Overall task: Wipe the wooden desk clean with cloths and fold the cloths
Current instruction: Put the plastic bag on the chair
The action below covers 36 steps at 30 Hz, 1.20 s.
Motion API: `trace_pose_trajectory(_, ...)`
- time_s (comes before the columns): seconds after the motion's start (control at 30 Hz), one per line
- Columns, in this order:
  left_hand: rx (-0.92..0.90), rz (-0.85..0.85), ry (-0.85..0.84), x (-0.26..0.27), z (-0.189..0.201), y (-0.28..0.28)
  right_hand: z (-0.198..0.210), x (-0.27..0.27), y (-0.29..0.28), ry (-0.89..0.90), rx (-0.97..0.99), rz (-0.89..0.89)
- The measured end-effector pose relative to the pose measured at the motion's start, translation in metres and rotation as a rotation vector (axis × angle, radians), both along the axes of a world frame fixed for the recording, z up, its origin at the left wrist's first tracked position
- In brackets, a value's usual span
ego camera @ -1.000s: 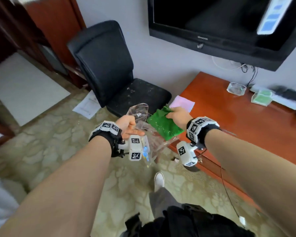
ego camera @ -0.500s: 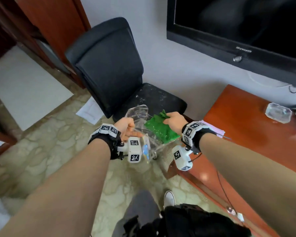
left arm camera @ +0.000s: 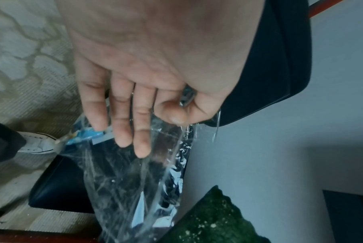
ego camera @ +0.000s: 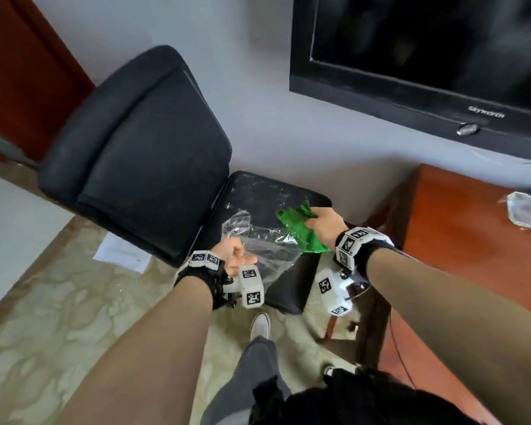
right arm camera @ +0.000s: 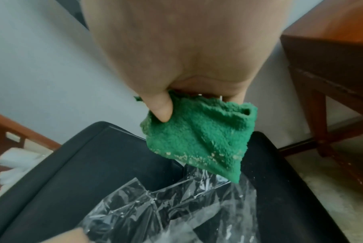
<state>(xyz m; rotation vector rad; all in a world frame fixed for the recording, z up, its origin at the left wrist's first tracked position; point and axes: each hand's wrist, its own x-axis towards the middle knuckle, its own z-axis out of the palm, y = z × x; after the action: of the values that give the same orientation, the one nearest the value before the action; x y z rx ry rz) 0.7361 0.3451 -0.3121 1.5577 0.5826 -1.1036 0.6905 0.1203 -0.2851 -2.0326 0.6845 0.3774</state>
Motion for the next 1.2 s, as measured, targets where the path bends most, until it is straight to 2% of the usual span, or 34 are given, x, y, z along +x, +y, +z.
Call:
trace_pose_trajectory(0.1,0.021,0.032,0.041,0.045,-0.013,0.001,-0.001,0.035,0.005,0.026,-0.014,-0.021)
trace_pose_trajectory(0.23,0.070,-0.004,0.023,0.095,-0.029,-0.002,-0.007,0.069,0.007,0.047,0.013,-0.171)
trace_pose_trajectory(0.33,0.089,-0.073,0.055,0.124,-0.026,-0.011,-0.012,0.083,0.005,0.066,0.043,-0.272)
trace_pose_trajectory(0.57,0.068,-0.162,0.056,0.169,-0.040,-0.015,-0.011,0.096,0.003,0.061,0.015,-0.371)
trace_pose_trajectory(0.93,0.099,-0.308,0.002,0.159,-0.027,-0.020,0.008,0.084,0.007,0.051,-0.033,-0.319)
trace_pose_trajectory(1.2,0.067,-0.538,-0.073,0.119,0.003,-0.078,0.019,0.024,-0.014,0.042,-0.085,-0.383)
